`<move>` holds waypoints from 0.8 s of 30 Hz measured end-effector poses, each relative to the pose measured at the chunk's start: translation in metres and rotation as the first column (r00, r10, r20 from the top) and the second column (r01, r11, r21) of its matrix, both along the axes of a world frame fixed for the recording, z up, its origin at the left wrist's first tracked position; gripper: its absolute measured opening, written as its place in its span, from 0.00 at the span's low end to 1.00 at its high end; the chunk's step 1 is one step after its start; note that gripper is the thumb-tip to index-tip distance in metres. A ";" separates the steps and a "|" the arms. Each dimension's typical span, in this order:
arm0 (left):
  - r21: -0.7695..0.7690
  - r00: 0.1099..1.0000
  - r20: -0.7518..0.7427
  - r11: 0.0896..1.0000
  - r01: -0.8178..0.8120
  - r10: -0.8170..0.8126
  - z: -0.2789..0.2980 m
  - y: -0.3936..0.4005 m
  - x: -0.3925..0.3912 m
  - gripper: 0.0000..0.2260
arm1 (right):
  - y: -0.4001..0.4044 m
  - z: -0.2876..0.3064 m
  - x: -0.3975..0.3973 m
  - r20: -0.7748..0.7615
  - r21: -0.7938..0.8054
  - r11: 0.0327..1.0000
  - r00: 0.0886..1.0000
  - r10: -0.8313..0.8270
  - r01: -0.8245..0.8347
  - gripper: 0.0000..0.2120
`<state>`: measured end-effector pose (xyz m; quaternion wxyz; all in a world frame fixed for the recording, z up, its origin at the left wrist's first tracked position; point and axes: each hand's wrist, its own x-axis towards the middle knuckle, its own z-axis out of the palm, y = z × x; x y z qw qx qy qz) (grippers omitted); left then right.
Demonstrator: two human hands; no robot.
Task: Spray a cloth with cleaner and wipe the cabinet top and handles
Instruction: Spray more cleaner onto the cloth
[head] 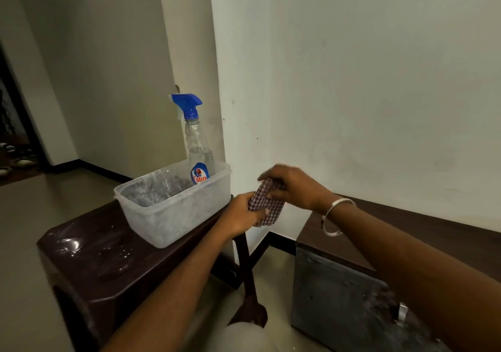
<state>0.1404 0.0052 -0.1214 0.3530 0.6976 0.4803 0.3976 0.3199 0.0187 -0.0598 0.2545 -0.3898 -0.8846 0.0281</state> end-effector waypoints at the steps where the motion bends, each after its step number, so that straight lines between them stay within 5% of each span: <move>1: -0.006 0.998 0.063 1.000 -0.015 0.015 0.010 -0.008 -0.003 0.12 | -0.001 0.007 -0.002 -0.083 0.015 1.000 0.997 -0.005 0.006 0.18; 4: -0.013 0.974 0.216 0.997 -0.073 0.074 0.040 -0.028 -0.017 0.14 | -0.006 0.028 -0.012 -0.350 0.040 0.998 0.936 -0.040 0.058 0.17; 7: -0.022 0.916 0.376 0.990 -0.141 0.139 0.068 -0.046 -0.037 0.13 | -0.008 0.043 -0.027 -0.456 0.046 0.994 0.887 -0.070 0.102 0.14; 13: -0.019 0.776 0.594 0.968 -0.250 0.212 0.109 -0.058 -0.088 0.07 | 0.003 0.053 -0.067 -0.410 -0.005 0.995 0.907 -0.094 0.100 0.15; 24: -0.139 0.590 0.745 0.936 -0.322 0.313 0.107 -0.026 -0.155 0.09 | 0.051 0.079 -0.147 -0.404 -0.294 0.956 0.906 -0.127 0.003 0.35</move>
